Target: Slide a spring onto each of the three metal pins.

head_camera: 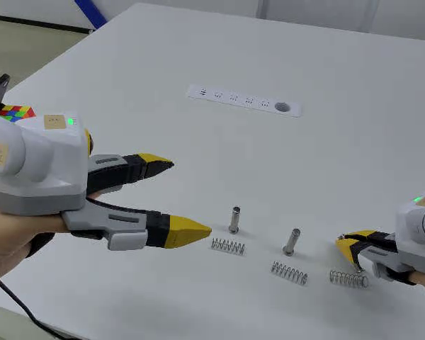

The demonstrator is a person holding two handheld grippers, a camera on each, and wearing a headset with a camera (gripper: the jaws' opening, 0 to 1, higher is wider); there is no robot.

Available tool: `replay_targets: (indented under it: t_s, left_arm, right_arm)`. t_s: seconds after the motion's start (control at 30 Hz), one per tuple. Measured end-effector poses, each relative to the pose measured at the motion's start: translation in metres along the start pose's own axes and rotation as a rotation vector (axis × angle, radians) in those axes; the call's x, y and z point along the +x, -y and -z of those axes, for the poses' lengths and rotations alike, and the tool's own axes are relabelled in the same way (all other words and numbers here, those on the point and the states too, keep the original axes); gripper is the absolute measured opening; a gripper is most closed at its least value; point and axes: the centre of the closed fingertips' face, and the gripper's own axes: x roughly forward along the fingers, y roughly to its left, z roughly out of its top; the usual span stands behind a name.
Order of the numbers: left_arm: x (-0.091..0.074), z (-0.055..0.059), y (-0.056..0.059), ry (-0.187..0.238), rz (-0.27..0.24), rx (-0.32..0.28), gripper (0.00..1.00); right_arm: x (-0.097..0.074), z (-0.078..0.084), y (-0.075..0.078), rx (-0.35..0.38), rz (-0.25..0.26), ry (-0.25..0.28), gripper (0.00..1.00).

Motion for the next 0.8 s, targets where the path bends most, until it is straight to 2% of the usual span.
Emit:
replay_targets:
  t_s: [0.53, 0.67, 0.8]
  left_arm:
    - [-0.001, -0.007, 0.005, 0.015, -0.002, 0.005, 0.78]
    - [-0.001, -0.008, 0.007, 0.013, 0.000, 0.008, 0.78]
    - [-0.001, -0.009, 0.009, 0.014, -0.001, 0.010, 0.78]
  right_arm:
    - [-0.013, -0.007, -0.002, -0.006, -0.006, 0.070, 0.07]
    - [-0.020, -0.008, -0.006, -0.025, -0.013, 0.098, 0.07]
    - [-0.024, -0.007, -0.003, -0.024, -0.016, 0.125, 0.07]
